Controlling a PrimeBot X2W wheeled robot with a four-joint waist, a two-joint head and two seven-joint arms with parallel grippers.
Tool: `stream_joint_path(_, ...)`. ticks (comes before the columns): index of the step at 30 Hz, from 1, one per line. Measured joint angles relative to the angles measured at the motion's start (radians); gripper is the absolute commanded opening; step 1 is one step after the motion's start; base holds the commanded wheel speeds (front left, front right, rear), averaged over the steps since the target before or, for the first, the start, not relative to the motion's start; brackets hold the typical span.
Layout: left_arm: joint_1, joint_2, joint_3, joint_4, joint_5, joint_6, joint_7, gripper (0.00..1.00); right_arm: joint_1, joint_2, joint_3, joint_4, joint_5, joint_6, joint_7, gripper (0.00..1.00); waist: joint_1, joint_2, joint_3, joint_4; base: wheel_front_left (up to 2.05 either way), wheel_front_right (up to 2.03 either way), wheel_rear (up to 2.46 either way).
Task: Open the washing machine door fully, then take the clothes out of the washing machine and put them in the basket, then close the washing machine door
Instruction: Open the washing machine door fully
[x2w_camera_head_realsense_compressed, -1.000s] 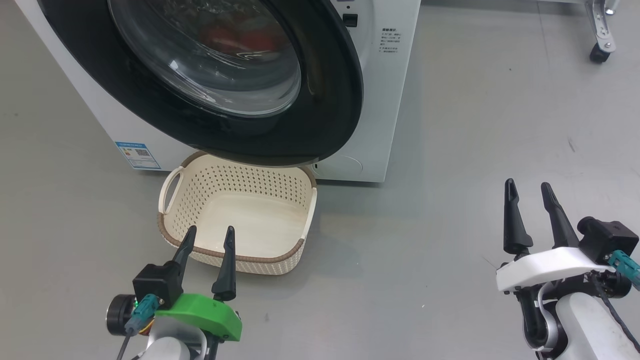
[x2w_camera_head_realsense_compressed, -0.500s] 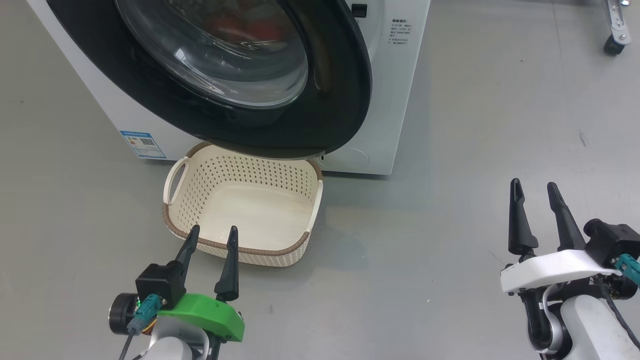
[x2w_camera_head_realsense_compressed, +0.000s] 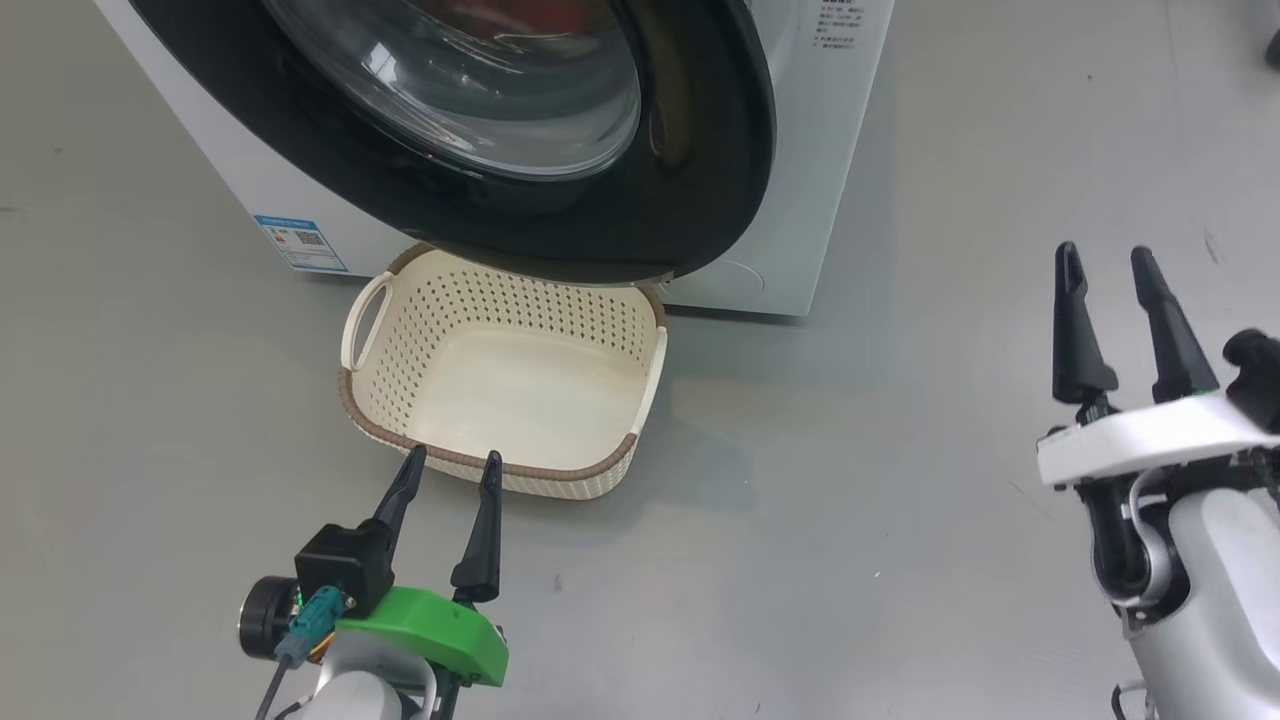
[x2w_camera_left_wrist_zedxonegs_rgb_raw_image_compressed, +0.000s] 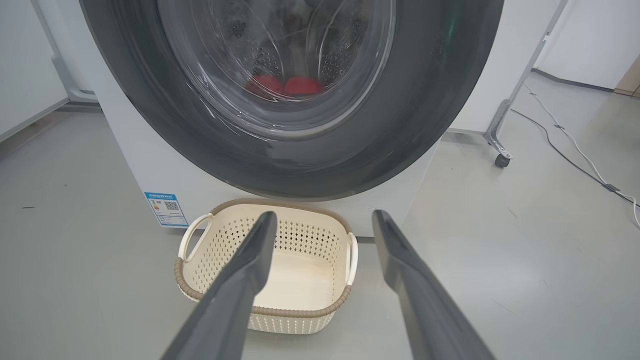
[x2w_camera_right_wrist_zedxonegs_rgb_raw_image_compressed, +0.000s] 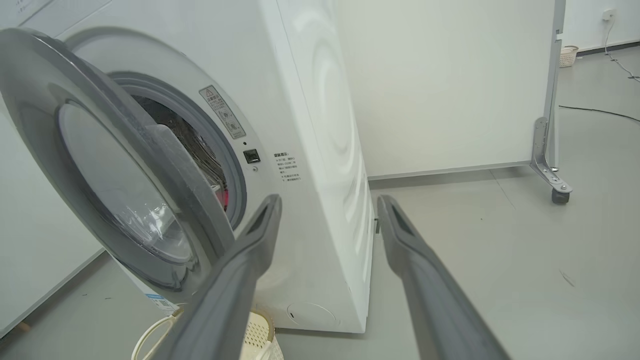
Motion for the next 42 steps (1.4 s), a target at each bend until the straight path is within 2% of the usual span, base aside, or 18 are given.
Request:
stream_joint_path(8, -0.034, 0.000, -0.030, -0.008, -0.002, -0.005, 0.000, 1.00, -0.150, -0.010, -0.014, 0.010, 0.056, 0.025, 0.075, 1.00, 0.0000, 0.0000, 0.044, 0.027, 0.00, 0.00, 0.00)
stream_joint_path(9, -0.037, 0.000, -0.035, -0.008, -0.004, -0.005, 0.000, 1.00, -0.171, -0.009, -0.021, 0.014, 0.074, 0.026, 0.087, 0.44, 0.0000, 0.0000, 0.049, 0.031, 0.00, 0.00, 0.00)
stream_joint_path(10, -0.039, 0.000, -0.039, -0.008, -0.009, -0.005, 0.000, 1.00, -0.192, -0.008, -0.027, 0.020, 0.089, 0.031, 0.099, 0.00, 0.0000, 0.0000, 0.054, 0.036, 0.00, 0.00, 0.00)
stream_joint_path(13, -0.045, 0.000, -0.046, -0.010, -0.015, -0.005, 0.000, 1.00, -0.251, -0.009, -0.032, 0.032, 0.116, 0.031, 0.140, 0.00, 0.0000, 0.0000, 0.071, 0.051, 0.00, 0.00, 0.00)
stream_joint_path(26, -0.087, -0.001, -0.078, -0.022, -0.044, -0.003, 0.000, 1.00, -0.462, 0.071, -0.110, 0.144, 0.415, 0.028, 0.370, 0.00, 0.0000, 0.0000, 0.139, 0.121, 0.00, 0.00, 0.00)
stream_joint_path(32, -0.108, -0.002, -0.080, -0.030, -0.062, 0.002, 0.000, 1.00, -0.532, 0.108, -0.143, 0.201, 0.540, -0.016, 0.481, 0.00, 0.0000, 0.0000, 0.165, 0.151, 0.00, 0.00, 0.00)
stream_joint_path(42, -0.119, -0.003, -0.086, -0.038, -0.081, 0.010, 0.000, 1.00, -0.635, 0.123, -0.168, 0.262, 0.630, -0.077, 0.600, 0.00, 0.0001, 0.0000, 0.199, 0.186, 0.00, 0.00, 0.00)
